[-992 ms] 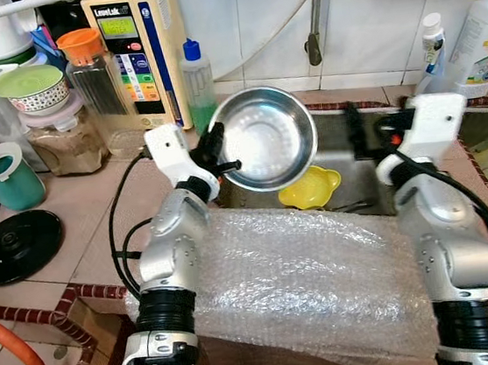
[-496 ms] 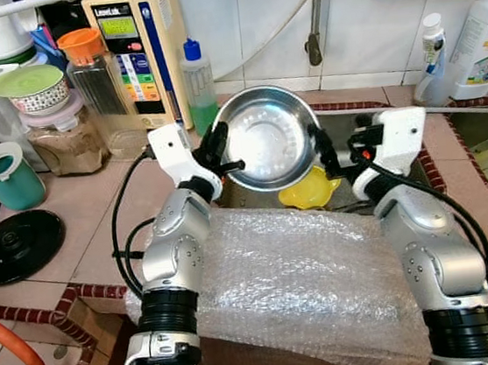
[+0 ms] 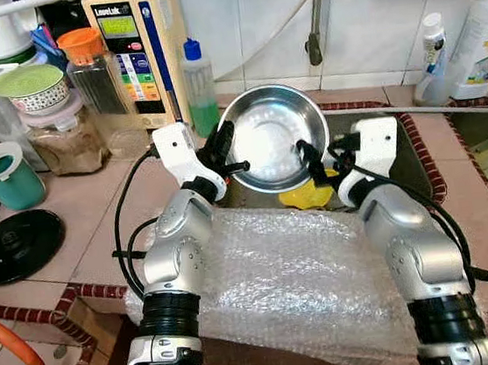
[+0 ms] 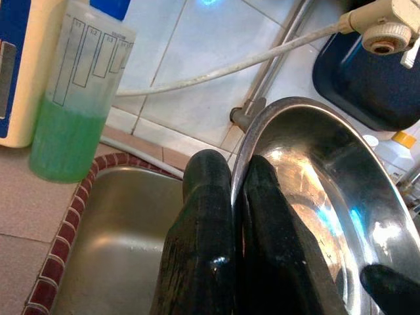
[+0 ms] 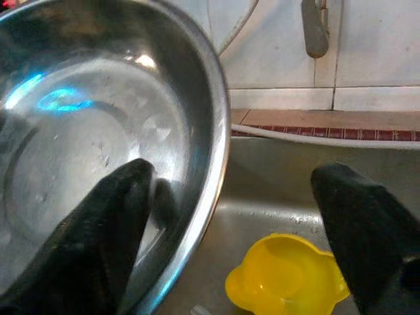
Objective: Kitchen organization
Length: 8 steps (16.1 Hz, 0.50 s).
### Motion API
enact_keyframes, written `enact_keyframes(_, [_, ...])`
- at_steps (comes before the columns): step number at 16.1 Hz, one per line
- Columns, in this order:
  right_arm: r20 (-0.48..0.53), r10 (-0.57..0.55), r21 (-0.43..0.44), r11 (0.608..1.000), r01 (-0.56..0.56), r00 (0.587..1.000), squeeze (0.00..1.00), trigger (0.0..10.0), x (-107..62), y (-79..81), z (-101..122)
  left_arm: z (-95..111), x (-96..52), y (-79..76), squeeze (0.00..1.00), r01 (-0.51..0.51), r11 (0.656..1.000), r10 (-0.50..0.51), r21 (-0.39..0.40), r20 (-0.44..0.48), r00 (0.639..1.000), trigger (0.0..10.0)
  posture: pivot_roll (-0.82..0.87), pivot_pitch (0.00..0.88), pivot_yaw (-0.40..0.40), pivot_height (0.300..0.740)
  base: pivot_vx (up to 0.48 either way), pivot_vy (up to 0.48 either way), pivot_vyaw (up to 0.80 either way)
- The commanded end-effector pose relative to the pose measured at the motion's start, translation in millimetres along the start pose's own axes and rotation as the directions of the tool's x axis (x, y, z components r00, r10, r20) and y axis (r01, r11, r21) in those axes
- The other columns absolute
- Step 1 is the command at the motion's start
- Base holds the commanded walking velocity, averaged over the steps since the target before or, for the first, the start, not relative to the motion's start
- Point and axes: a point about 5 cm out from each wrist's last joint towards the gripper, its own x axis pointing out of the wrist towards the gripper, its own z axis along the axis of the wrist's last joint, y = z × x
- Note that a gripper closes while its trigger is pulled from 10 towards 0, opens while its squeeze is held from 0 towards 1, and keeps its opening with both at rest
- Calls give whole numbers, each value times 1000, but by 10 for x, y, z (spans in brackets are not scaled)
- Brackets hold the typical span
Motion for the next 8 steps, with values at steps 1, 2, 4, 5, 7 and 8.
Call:
enact_keyframes(1, [10,-28,7,1000,28,1000,0,0,45,-12,59,35,-2,-53,0,28,1000,-28,2,13,1000,0,-31,0,53,740,0,0,0])
enact_keyframes(2, [3,-51,24,998,51,999,0,0,70,-38,65,34,-4,-56,0,31,1000,-31,3,12,999,0,-30,0,52,740,0,0,0])
enact_keyframes(4, [-4,-55,33,998,56,998,0,0,77,-45,65,32,-7,-58,0,31,1000,-31,4,12,999,0,-30,0,52,740,0,0,0])
enact_keyframes(5, [-14,-52,34,998,52,999,0,0,73,-40,51,33,-8,-60,0,32,999,-32,6,12,999,0,-30,0,52,740,0,0,0])
enact_keyframes(7, [-37,-44,36,998,45,998,0,0,64,-27,6,36,-8,-60,0,33,999,-33,9,12,999,0,-31,0,55,740,0,0,0])
enact_keyframes(8, [-54,-37,49,998,40,998,0,0,63,-23,-20,39,-8,-57,0,33,999,-33,10,12,999,0,-33,0,58,740,0,0,0])
